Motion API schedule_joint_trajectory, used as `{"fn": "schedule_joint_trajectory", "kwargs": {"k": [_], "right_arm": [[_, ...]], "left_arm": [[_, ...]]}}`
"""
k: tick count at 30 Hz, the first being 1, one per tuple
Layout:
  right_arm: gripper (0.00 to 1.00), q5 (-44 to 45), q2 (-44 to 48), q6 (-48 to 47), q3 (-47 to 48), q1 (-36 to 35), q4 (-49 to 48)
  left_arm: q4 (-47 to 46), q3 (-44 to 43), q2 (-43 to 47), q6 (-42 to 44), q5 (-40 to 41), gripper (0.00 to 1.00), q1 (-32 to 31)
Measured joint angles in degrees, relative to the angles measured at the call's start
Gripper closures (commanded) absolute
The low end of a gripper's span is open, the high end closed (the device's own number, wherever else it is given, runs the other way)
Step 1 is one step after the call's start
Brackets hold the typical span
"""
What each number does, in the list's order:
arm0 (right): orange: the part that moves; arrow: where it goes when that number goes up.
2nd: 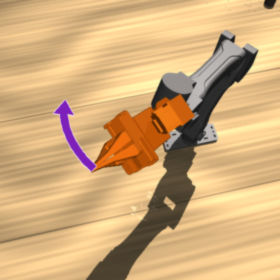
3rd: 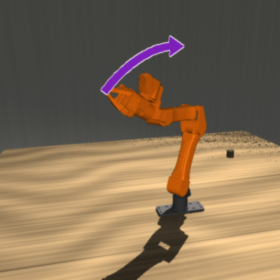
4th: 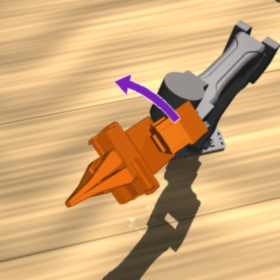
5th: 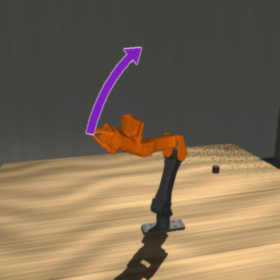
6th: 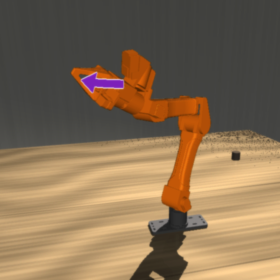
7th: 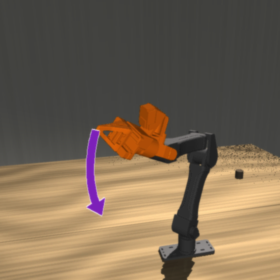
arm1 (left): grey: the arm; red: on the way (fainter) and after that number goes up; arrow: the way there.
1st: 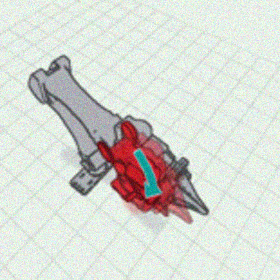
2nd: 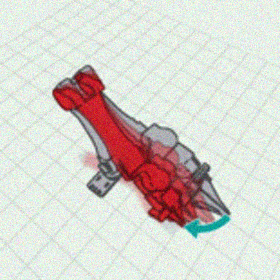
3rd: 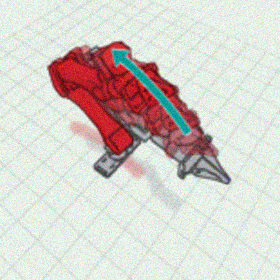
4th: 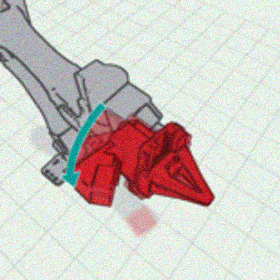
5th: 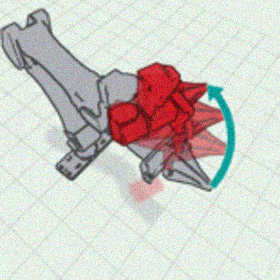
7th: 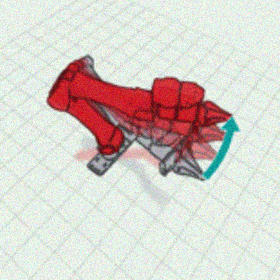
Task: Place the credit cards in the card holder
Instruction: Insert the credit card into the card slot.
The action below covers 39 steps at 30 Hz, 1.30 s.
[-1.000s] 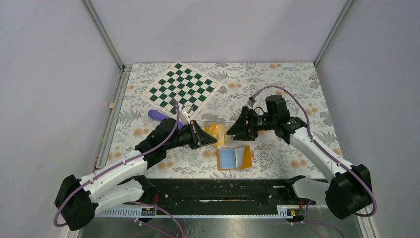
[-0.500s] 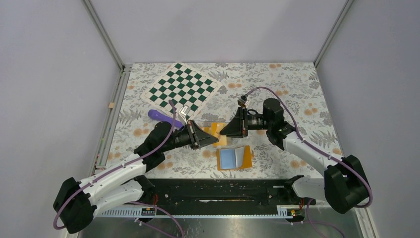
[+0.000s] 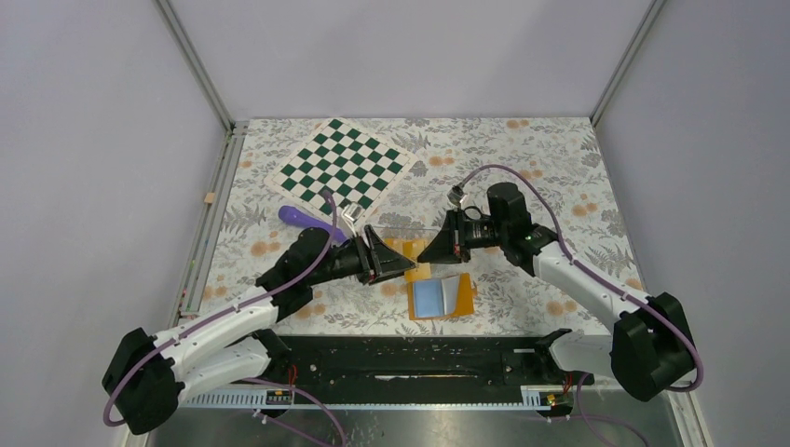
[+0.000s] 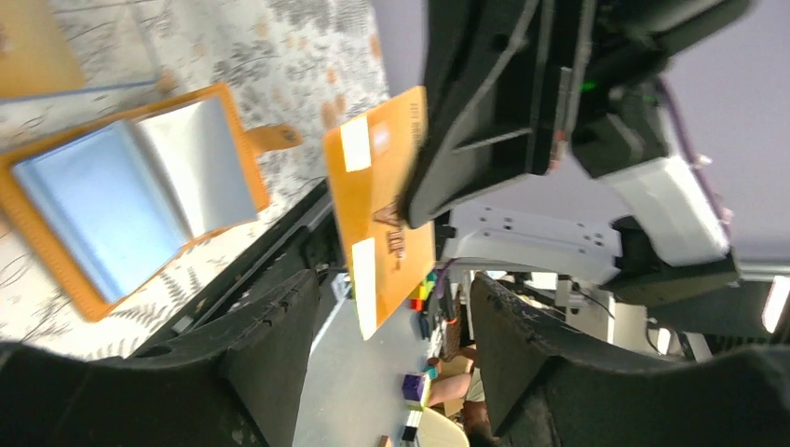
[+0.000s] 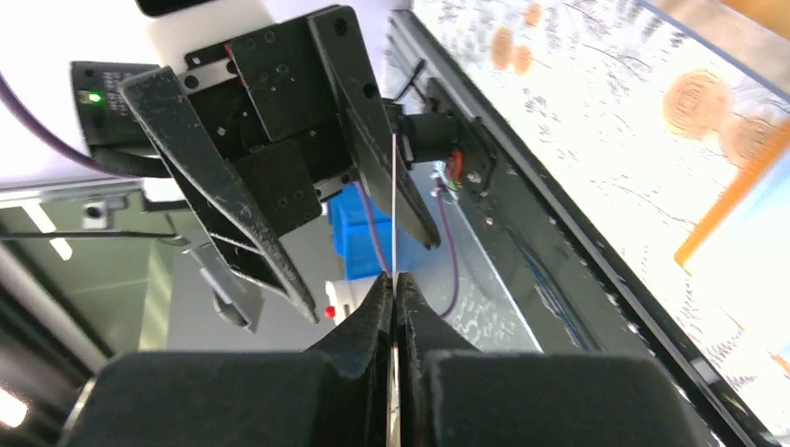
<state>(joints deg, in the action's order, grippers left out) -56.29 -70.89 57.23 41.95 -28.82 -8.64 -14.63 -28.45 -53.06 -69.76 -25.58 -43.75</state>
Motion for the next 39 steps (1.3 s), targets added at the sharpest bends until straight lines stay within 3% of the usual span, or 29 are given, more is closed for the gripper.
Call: {"fn": "schedule_joint_trajectory", "kwargs": {"k": [5, 14, 21, 30, 33, 39], "right_arm": [[1.0, 5.18, 1.31, -10.16, 1.16, 0.59, 13.84], [1.0, 12.39, 0.46, -18.25, -5.38, 5.6, 20.44], [1.0, 15.98, -1.07, -21.79, -9.73, 7.61, 20.39], [1.0, 17.88, -6.32, -25.99, -9.92, 10.16, 19.87], [1.0, 17.9, -8.09, -27.3, -9.81, 10.4, 19.54], [1.0, 17.64, -11.13, -28.09, -9.2, 11.39, 17.27]], "left_arm": [[8.94, -0.74, -3.45, 2.43, 1.03, 0.44, 0.0], [22.32, -1.92, -12.85, 6.51, 3.89, 0.57, -0.02], [22.08, -1.92, -19.3, 6.69, 4.04, 0.66, -0.31], [18.84, -2.62, -28.68, 6.05, 4.42, 0.7, -1.66], [18.43, -3.76, -31.56, 5.66, 4.39, 0.78, -2.45], [17.49, -5.79, -34.82, 4.72, 4.5, 0.84, -3.3]]}}
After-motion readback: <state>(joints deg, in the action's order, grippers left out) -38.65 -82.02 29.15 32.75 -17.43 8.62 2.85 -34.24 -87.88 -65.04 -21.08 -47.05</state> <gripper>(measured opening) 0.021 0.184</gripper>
